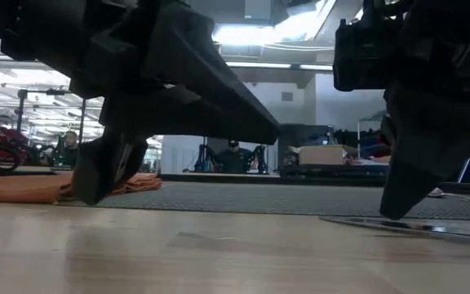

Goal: Set table place
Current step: Put the silver table knife on the gray tablemat to the left of the silver spoon

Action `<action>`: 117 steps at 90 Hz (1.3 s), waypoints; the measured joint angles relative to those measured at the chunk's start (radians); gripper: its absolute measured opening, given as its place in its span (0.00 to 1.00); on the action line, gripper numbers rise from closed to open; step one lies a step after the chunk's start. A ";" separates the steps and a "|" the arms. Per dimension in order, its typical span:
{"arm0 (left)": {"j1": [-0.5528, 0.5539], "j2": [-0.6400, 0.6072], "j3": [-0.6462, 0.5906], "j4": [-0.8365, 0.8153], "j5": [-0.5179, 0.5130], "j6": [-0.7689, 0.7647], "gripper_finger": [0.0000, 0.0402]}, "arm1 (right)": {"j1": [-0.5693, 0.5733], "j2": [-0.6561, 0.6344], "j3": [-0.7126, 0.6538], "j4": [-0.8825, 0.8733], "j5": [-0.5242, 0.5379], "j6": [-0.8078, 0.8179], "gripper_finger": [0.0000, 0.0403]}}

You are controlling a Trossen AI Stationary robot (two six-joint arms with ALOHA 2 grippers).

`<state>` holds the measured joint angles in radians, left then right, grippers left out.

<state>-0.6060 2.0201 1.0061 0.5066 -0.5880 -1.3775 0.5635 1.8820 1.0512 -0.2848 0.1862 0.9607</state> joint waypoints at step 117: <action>-0.003 0.000 0.000 -0.057 0.010 0.057 0.00 | 0.048 0.075 0.045 -0.001 0.058 0.015 0.00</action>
<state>-0.6090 2.0201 1.0061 0.4495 -0.5785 -1.3209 0.6119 1.9572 1.0966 -0.2855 0.2442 0.9756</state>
